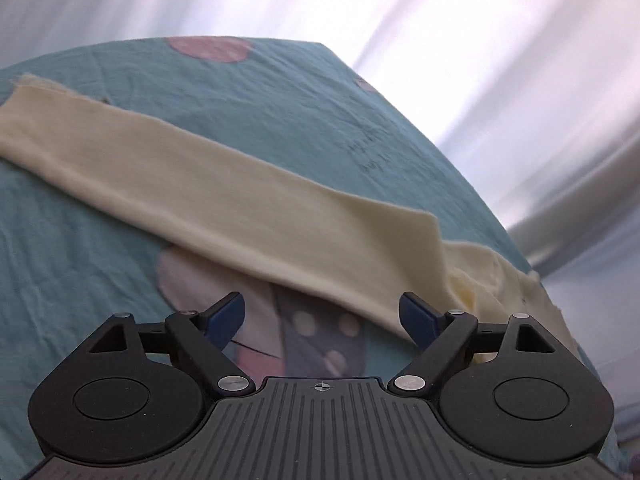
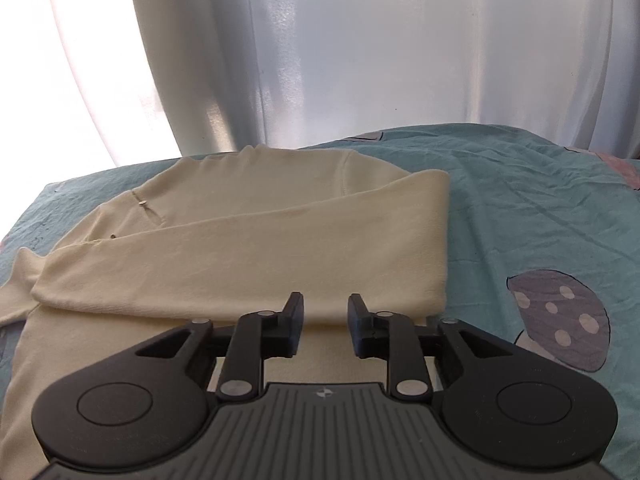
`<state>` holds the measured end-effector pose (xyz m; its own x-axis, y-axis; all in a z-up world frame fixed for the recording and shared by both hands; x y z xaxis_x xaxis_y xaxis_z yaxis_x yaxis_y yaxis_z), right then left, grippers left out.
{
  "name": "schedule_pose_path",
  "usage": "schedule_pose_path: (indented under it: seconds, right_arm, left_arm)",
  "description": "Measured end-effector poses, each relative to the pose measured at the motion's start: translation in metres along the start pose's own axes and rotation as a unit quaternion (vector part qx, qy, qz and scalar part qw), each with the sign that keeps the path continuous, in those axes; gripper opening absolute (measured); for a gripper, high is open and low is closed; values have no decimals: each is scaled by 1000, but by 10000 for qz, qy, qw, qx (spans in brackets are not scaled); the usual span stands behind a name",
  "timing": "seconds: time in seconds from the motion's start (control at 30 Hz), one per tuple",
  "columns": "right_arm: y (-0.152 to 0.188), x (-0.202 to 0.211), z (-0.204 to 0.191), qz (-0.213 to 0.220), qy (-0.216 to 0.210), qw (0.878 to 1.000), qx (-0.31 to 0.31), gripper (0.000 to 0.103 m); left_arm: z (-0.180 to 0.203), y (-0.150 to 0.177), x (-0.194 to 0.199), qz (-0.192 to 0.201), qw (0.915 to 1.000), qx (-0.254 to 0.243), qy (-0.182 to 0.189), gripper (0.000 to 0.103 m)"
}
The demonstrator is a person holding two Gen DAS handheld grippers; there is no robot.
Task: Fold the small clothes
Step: 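Open both grippers and move the left gripper to the other sleeve, then grasp the other sleeve cuff with the left gripper and fold it across the body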
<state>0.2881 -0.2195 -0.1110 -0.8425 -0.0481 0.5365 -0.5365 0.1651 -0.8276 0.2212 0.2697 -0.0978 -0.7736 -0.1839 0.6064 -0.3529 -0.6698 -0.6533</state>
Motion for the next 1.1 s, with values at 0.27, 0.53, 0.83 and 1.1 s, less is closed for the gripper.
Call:
schedule_pose_path:
  seconds: [0.27, 0.53, 0.83, 1.1]
  right_arm:
    - [17, 31, -26, -80, -421, 9989, -178, 26]
    - [11, 37, -39, 7, -536, 9985, -112, 27]
    - [14, 38, -43, -41, -525, 9986, -72, 27]
    - [13, 46, -38, 123, -488, 9986, -159, 27]
  left_arm:
    - [-101, -43, 9, 442, 9824, 1733, -543, 61]
    - [-162, -73, 5, 992, 9525, 2833, -504, 44]
    - [-184, -102, -4, 1242, 9563, 2447, -1010, 10]
    - [-96, -129, 28, 1721, 9800, 991, -127, 8]
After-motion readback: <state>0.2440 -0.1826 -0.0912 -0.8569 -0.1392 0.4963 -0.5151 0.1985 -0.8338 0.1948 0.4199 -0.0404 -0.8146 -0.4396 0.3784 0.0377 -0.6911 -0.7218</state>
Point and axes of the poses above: each gripper's, at about its wrist camera, not at the fingertips, and x roughly against the way its jaws point, z to its right, y to its underside, the point moved 8 cm from there along -x, roughly the way its jaws point, and after that the axes turned 9 degrees about z, right-handed, at the moved point
